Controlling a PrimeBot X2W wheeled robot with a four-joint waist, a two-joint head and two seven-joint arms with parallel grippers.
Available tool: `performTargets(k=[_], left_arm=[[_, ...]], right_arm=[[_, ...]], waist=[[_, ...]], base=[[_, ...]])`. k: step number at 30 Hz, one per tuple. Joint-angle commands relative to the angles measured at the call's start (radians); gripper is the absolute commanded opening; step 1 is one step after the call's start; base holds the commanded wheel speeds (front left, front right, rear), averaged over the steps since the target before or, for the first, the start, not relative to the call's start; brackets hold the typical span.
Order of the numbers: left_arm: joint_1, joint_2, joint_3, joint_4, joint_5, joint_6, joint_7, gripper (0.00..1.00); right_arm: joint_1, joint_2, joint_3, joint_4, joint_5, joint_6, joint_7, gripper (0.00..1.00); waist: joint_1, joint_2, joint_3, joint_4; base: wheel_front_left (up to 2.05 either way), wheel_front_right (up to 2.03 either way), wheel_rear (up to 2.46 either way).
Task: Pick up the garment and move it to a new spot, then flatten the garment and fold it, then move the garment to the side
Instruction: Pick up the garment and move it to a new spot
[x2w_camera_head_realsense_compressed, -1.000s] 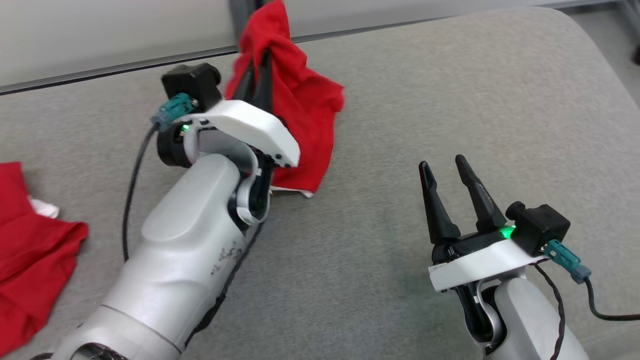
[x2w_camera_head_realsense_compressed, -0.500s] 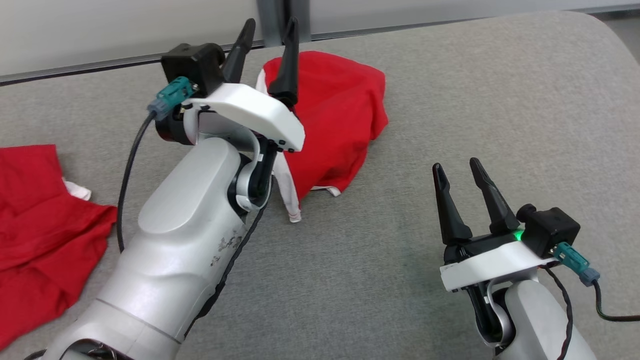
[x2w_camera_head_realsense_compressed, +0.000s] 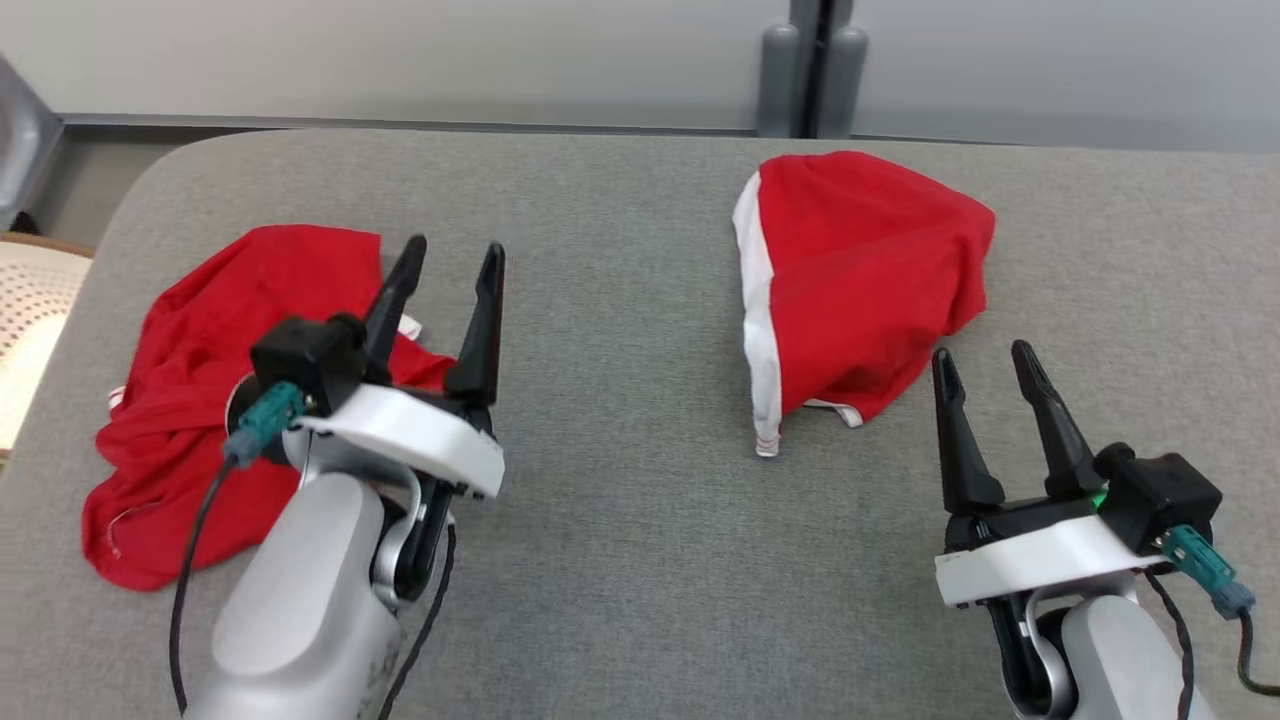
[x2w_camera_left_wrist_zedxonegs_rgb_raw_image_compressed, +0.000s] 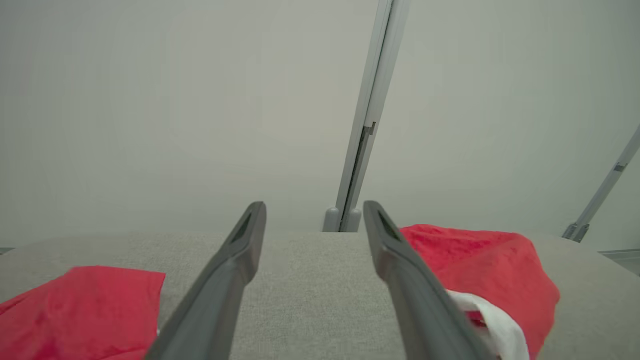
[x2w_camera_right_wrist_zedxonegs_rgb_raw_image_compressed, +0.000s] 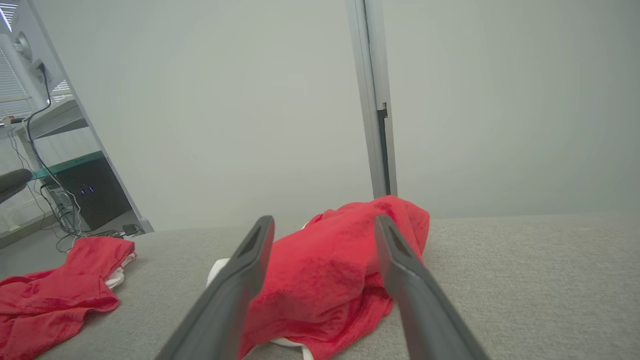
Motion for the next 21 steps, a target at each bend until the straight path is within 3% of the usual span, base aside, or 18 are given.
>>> performTargets(k=[1, 10, 21], left_arm=[[0.039, 0.002, 0.012, -0.019, 0.033, -0.017, 0.0, 1.0], [0.264, -0.029, 0.11, -0.148, 0.142, -0.069, 0.0, 1.0], [0.313, -0.051, 0.153, -0.181, 0.135, -0.083, 0.0, 1.0]], right_arm=[[0.026, -0.004, -0.011, -0.015, -0.012, 0.0, -0.001, 1.0], [0.067, -0.004, -0.026, -0.042, -0.035, 0.0, -0.001, 1.0], [0.077, -0.004, 0.075, 0.037, -0.01, 0.0, -0.001, 1.0]], waist=[[0.0, -0.0001, -0.02, 0.05], [0.0, -0.0001, -0.028, 0.071], [0.0, -0.0001, -0.035, 0.053]], base=[[0.0, 0.0, 0.0], [0.0, 0.0, 0.0], [0.0, 0.0, 0.0]])
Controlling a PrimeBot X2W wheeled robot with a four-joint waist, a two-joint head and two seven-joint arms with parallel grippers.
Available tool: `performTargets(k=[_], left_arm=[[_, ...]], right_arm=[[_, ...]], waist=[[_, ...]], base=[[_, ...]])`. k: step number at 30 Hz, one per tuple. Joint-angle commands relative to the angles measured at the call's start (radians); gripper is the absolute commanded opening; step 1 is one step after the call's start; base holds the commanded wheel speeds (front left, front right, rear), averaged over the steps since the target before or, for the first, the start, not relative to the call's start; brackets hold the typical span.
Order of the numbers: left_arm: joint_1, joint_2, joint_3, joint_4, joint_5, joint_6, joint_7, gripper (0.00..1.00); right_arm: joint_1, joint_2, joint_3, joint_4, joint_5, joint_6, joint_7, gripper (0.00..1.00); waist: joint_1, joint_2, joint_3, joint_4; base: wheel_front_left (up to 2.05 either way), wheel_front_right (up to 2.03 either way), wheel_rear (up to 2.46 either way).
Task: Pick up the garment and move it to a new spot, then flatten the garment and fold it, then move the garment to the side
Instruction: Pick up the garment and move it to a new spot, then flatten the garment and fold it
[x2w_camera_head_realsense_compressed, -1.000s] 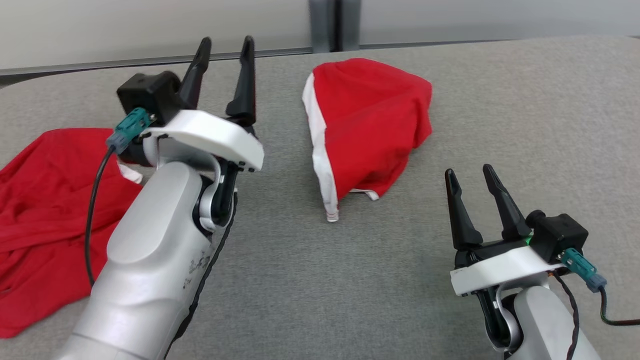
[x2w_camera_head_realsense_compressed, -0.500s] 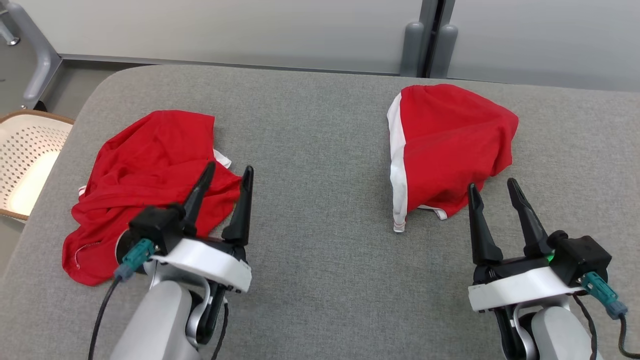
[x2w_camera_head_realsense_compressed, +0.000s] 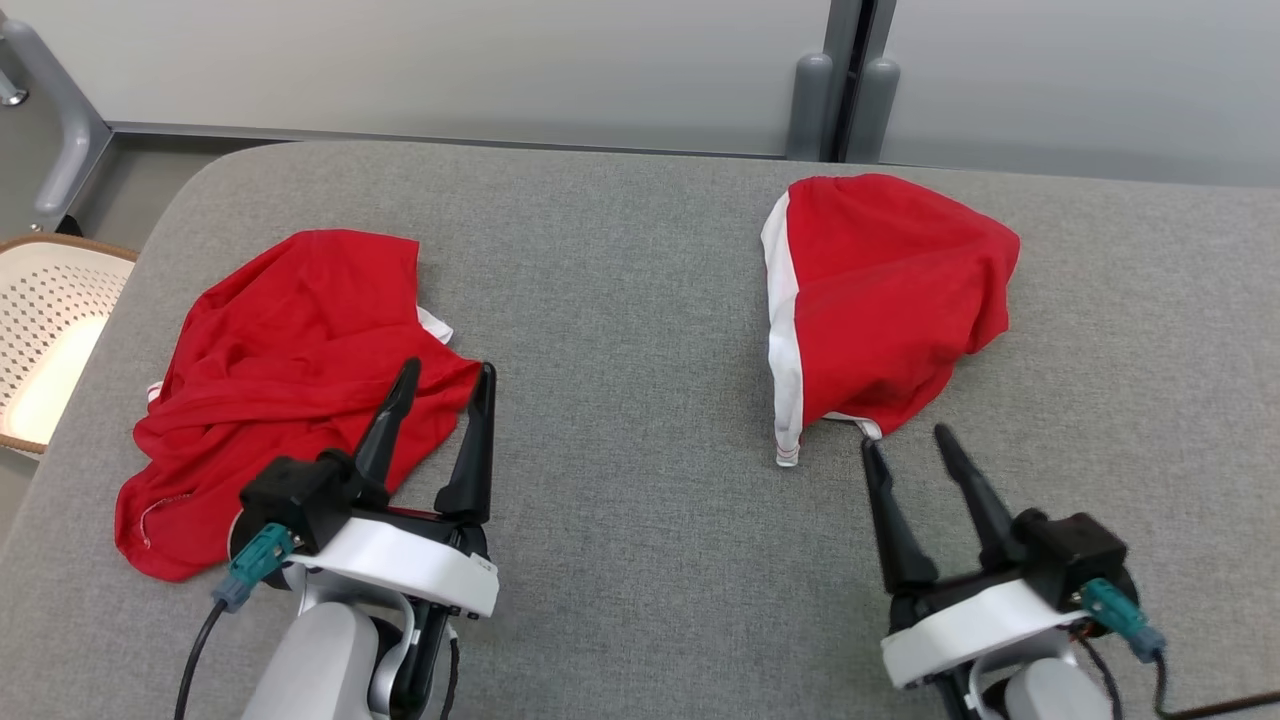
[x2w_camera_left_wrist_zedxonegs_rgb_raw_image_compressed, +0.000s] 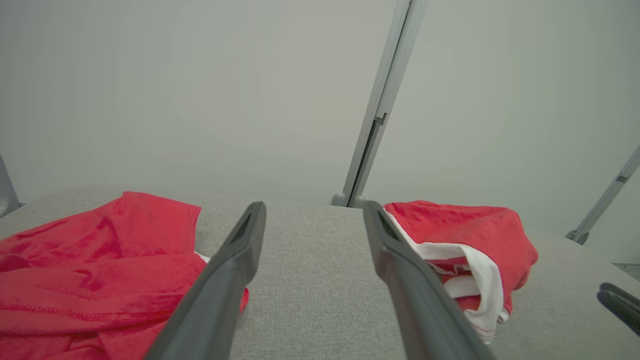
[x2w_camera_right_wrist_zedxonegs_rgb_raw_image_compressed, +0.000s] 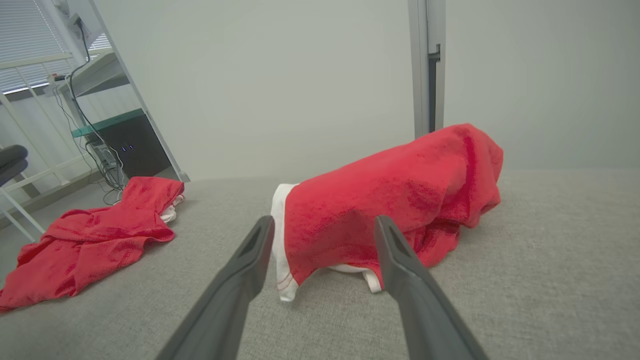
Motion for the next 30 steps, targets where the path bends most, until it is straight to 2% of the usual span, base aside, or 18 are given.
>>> performTargets(k=[1, 7, 18, 19, 20, 21, 24, 30], left_arm=[[0.011, 0.002, -0.006, -0.006, -0.017, -0.002, 0.0, 1.0], [0.008, 0.002, -0.031, -0.003, -0.053, 0.009, 0.0, 1.0], [-0.011, 0.002, -0.057, -0.029, -0.096, 0.015, 0.0, 1.0], [-0.009, 0.002, -0.058, -0.031, -0.095, 0.015, 0.0, 1.0], [-0.007, 0.002, -0.058, -0.032, -0.096, 0.015, 0.0, 1.0], [-0.006, 0.001, -0.058, -0.033, -0.097, 0.015, 0.0, 1.0], [-0.004, 0.002, -0.05, -0.034, -0.097, 0.019, 0.0, 1.0], [-0.002, 0.002, -0.027, -0.024, -0.085, 0.017, 0.0, 1.0]], right_arm=[[-0.007, -0.003, 0.028, 0.032, 0.024, 0.0, -0.001, 1.0], [-0.075, -0.003, 0.105, 0.162, 0.048, 0.0, -0.001, 1.0], [-0.205, -0.003, 0.116, 0.365, 0.043, 0.0, -0.001, 1.0], [-0.213, -0.003, 0.113, 0.381, 0.044, 0.0, -0.001, 0.76], [-0.219, -0.003, 0.109, 0.396, 0.063, 0.0, -0.001, 0.32], [-0.227, -0.003, 0.106, 0.402, 0.07, 0.0, -0.001, 0.0], [-0.238, -0.003, 0.098, 0.397, 0.077, 0.0, -0.001, 0.0], [-0.196, -0.003, 0.079, 0.327, -0.006, 0.0, -0.001, 0.0]], waist=[[0.0, -0.0001, 0.003, 0.001], [0.0, -0.0001, 0.027, 0.029], [0.0, -0.0001, 0.078, 0.108], [0.0, -0.0001, 0.08, 0.111], [0.0, -0.0001, 0.081, 0.113], [0.0, -0.0001, 0.082, 0.114], [0.0, -0.0001, 0.082, 0.104], [0.0, -0.0001, 0.057, 0.039]], base=[[0.0, 0.0, 0.0], [0.0, 0.0, 0.0], [0.0, 0.0, 0.0], [0.0, 0.0, 0.0], [0.0, 0.0, 0.0], [0.0, 0.0, 0.0], [0.0, 0.0, 0.0], [0.0, 0.0, 0.0]])
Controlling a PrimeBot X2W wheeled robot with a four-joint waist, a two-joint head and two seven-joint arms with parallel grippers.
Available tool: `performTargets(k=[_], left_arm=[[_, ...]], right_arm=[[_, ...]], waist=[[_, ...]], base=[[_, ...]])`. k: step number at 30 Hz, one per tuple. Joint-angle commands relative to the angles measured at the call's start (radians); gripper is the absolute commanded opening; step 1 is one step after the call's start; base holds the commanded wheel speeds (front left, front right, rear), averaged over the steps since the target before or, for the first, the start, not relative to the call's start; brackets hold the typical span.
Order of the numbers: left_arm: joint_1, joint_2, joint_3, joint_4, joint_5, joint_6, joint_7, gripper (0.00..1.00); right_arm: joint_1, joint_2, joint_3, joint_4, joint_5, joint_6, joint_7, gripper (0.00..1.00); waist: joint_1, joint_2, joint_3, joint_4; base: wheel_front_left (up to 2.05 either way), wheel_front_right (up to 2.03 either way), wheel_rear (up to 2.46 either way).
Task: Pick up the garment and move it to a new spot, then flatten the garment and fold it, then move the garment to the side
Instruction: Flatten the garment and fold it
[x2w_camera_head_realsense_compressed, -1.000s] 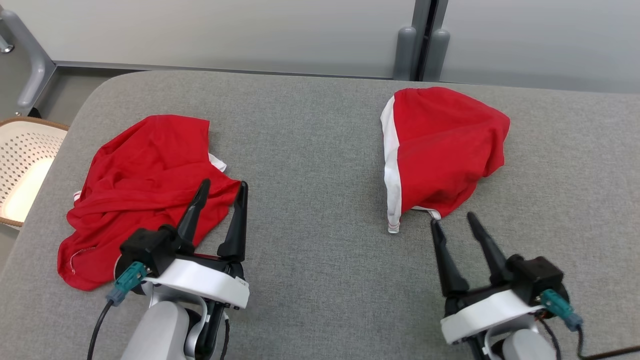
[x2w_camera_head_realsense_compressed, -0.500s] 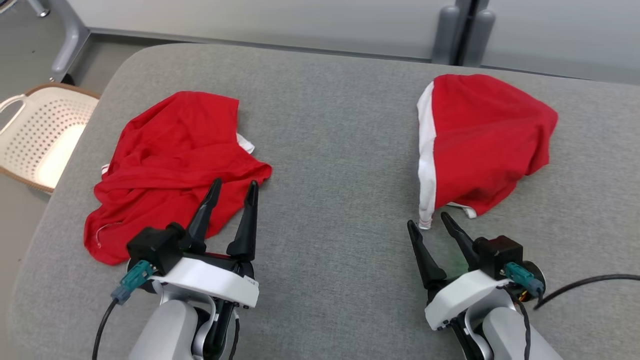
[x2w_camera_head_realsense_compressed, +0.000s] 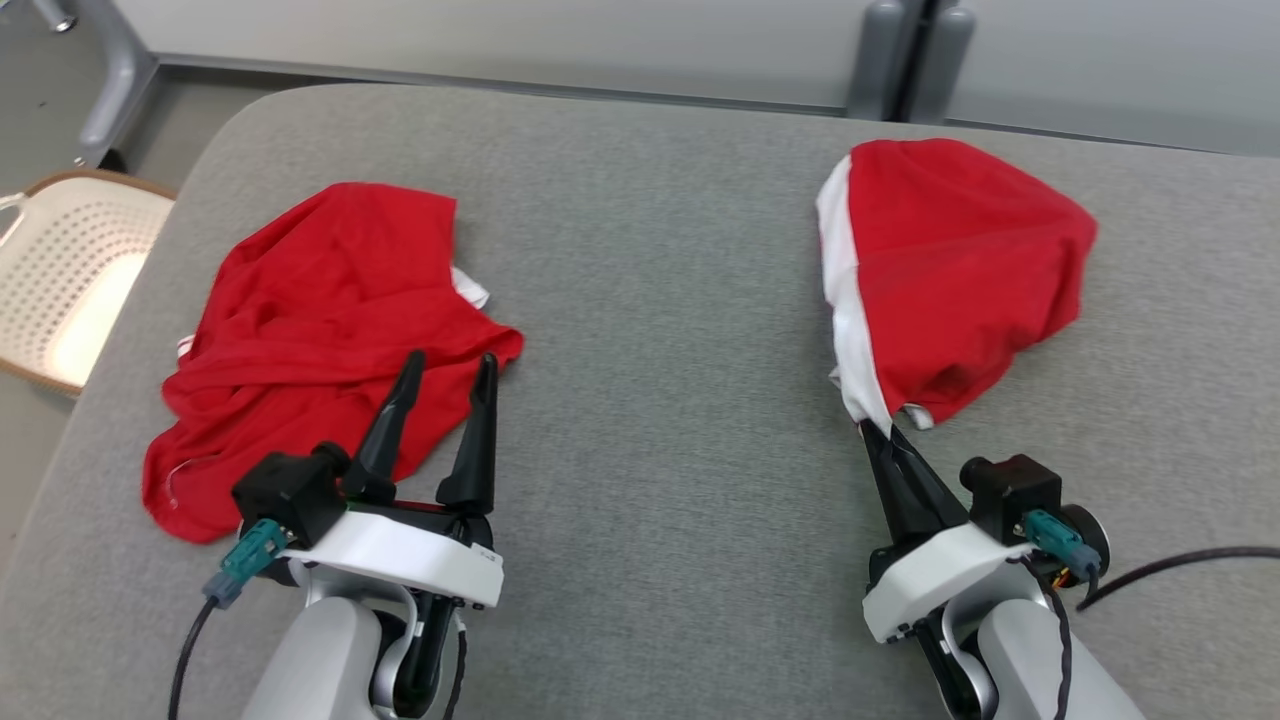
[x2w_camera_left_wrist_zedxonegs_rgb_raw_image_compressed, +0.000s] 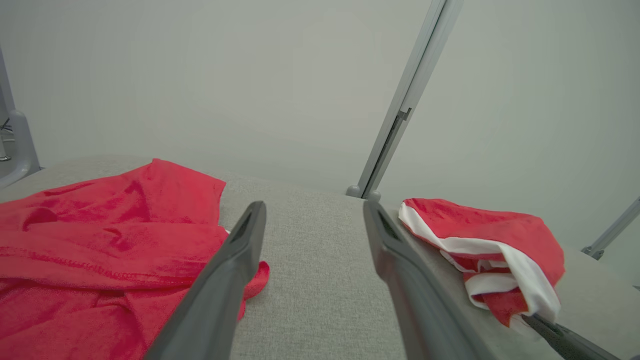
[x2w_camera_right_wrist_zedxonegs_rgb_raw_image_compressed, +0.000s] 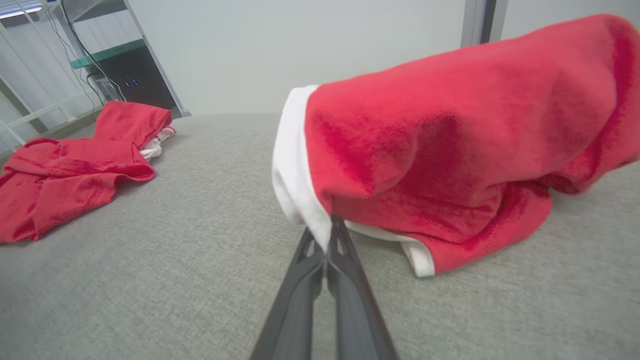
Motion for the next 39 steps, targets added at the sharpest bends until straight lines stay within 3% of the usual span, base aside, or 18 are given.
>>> performTargets(k=[1, 6, 10, 13, 16, 20, 27, 30, 39], left_arm=[[-0.003, 0.003, 0.013, -0.001, 0.008, 0.0, 0.0, 1.0], [0.007, 0.003, 0.044, -0.001, 0.01, 0.0, 0.0, 1.0], [0.012, 0.004, 0.047, 0.006, 0.012, -0.004, 0.0, 1.0], [0.008, 0.004, 0.047, 0.008, 0.011, -0.004, 0.0, 1.0], [-0.003, 0.003, 0.037, 0.013, 0.013, -0.007, 0.0, 1.0], [-0.024, 0.004, 0.011, 0.028, 0.021, -0.009, 0.0, 1.0], [-0.079, 0.003, -0.09, 0.135, 0.051, -0.023, 0.0, 1.0], [-0.124, 0.014, -0.182, 0.215, 0.08, -0.026, 0.0, 1.0], [-0.293, 0.07, -0.41, 0.385, 0.005, -0.026, 0.0, 1.0]], right_arm=[[0.013, -0.003, -0.003, -0.014, -0.02, 0.0, -0.001, 0.0], [0.063, -0.022, 0.043, -0.055, -0.165, 0.0, -0.001, 0.0], [0.082, -0.126, 0.124, -0.076, -0.254, 0.0, 0.022, 0.0], [0.095, -0.239, 0.158, -0.115, -0.279, 0.0, 0.053, 0.0], [0.117, -0.351, 0.141, -0.156, -0.276, 0.0, 0.087, 0.0], [0.147, -0.451, 0.062, -0.193, -0.25, 0.0, 0.12, 0.0], [0.142, -0.423, -0.021, -0.227, -0.188, 0.0, 0.136, 0.0], [0.114, -0.395, -0.035, -0.236, -0.178, 0.0, 0.139, 0.0], [0.065, -0.348, -0.044, -0.232, -0.202, 0.0, 0.128, 0.0]], waist=[[0.0, 0.0, -0.018, -0.036], [0.0, 0.0, -0.046, -0.131], [0.0, 0.0, -0.067, -0.201], [0.0, 0.0, -0.075, -0.245], [0.0, 0.0, -0.077, -0.275], [0.0, 0.0, -0.069, -0.302], [0.0, 0.0, -0.035, -0.331], [0.0, 0.0, -0.006, -0.335], [0.0, 0.0, 0.064, -0.343]], base=[[0.0, 0.0, 0.0], [0.0, 0.0, 0.0], [0.0, 0.0, 0.0], [0.0, 0.0, 0.0], [0.0, 0.0, 0.0], [0.0, 0.0, 0.0], [0.0, 0.0, 0.0], [0.0, 0.0, 0.0], [0.0, 0.0, 0.0]])
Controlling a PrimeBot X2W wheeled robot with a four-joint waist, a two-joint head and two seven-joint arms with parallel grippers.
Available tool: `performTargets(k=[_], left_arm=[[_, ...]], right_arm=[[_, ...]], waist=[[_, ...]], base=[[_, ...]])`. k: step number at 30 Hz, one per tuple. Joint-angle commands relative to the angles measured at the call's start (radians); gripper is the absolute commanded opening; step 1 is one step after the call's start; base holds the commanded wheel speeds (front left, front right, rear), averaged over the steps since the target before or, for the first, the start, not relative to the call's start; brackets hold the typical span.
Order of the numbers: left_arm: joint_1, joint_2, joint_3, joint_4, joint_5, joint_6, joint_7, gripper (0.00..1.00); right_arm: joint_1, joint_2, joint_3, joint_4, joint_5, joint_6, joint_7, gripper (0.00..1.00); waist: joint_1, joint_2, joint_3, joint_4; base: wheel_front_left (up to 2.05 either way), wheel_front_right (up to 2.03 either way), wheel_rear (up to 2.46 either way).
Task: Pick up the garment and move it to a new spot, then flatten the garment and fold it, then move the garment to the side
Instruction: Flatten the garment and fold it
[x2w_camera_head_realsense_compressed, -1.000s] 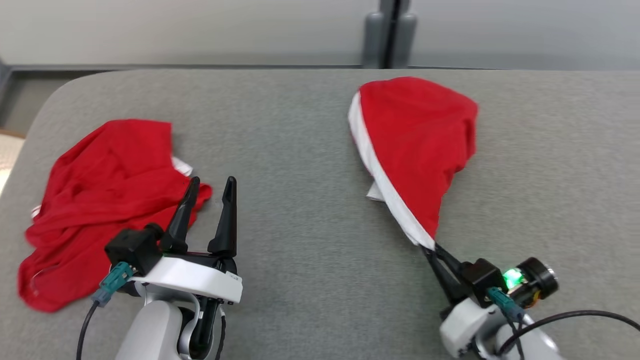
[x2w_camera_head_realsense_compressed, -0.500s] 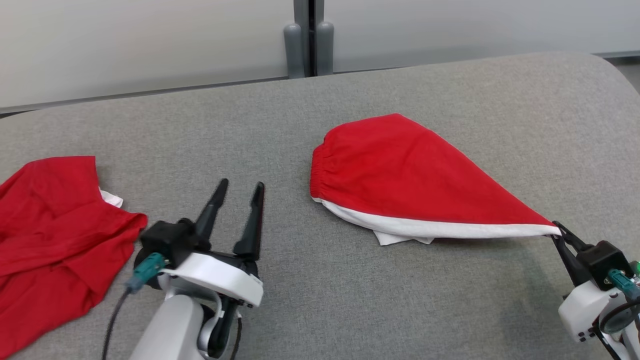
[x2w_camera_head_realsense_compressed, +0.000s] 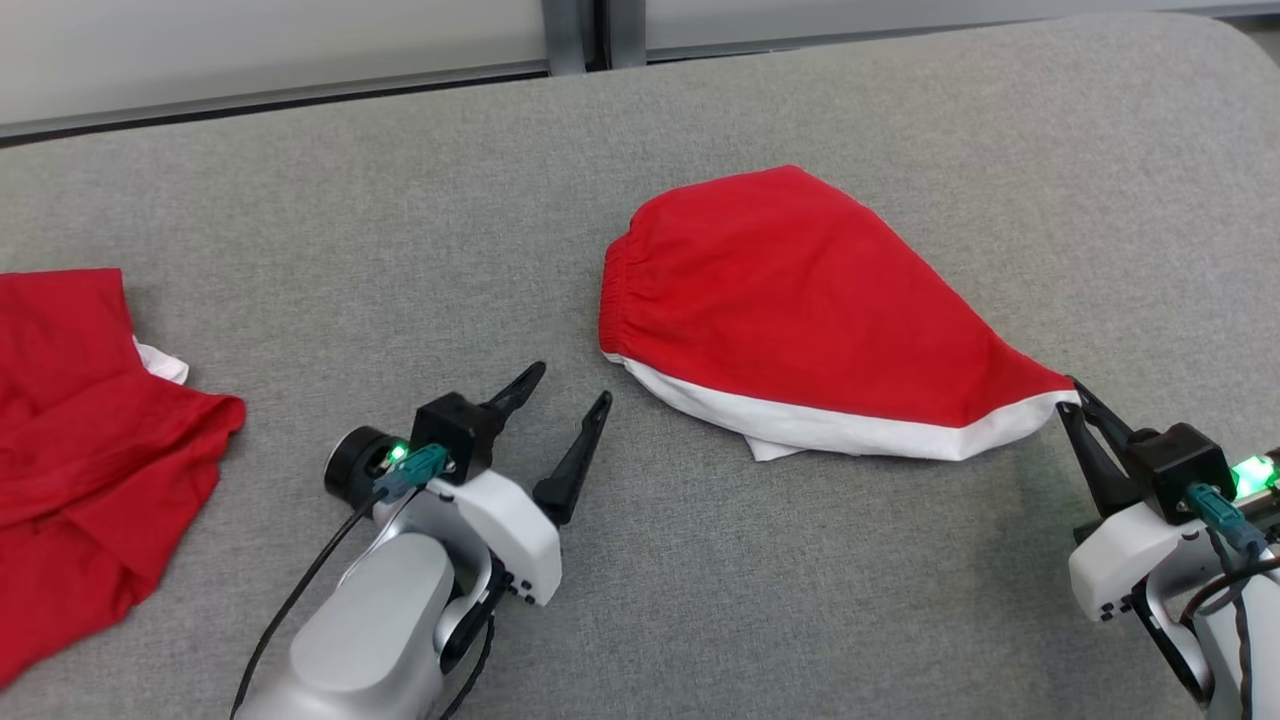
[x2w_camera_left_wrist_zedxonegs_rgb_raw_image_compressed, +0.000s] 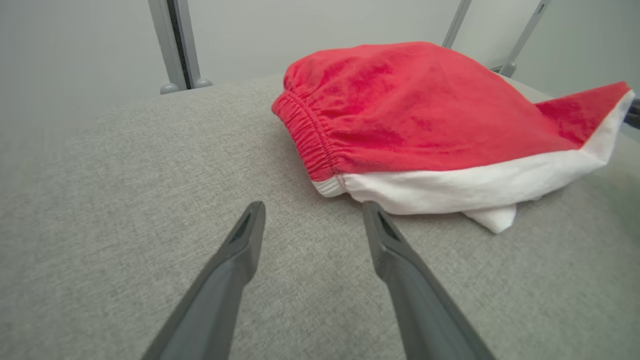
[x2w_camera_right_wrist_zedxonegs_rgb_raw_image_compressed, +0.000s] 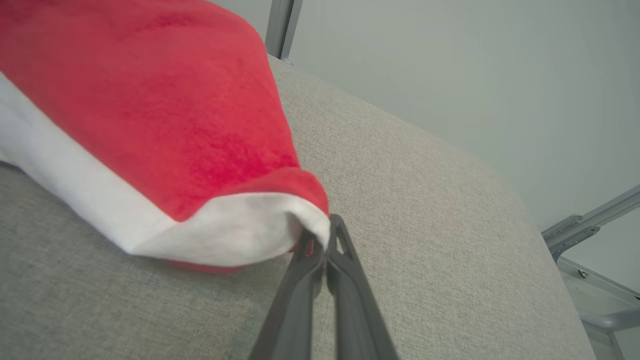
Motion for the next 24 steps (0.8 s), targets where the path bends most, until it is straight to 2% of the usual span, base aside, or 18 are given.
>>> performTargets(k=[1, 6, 17, 24], left_arm=[[-0.038, 0.002, -0.026, 0.014, -0.022, -0.001, -0.001, 1.0], [-0.112, 0.023, -0.131, 0.054, -0.11, -0.001, 0.0, 1.0], [-0.198, 0.045, -0.237, 0.106, -0.257, -0.001, 0.0, 1.0], [-0.234, 0.066, -0.292, 0.104, -0.303, -0.001, 0.0, 1.0]], right_arm=[[-0.014, 0.002, -0.003, 0.003, -0.008, 0.0, -0.007, 0.0], [-0.026, 0.014, -0.003, 0.015, -0.017, 0.0, -0.012, 0.0], [-0.044, 0.036, 0.003, 0.032, -0.029, 0.0, -0.025, 0.0], [-0.065, 0.032, 0.011, 0.04, -0.027, 0.0, -0.026, 0.0]], waist=[[0.0, 0.0, 0.014, -0.007], [0.0, 0.0, 0.036, -0.023], [0.0, 0.0, 0.061, -0.047], [0.0, 0.0, 0.076, -0.056]], base=[[0.0, 0.0, 0.0], [0.0, 0.0, 0.0], [0.0, 0.0, 0.0], [0.0, 0.0, 0.0]])
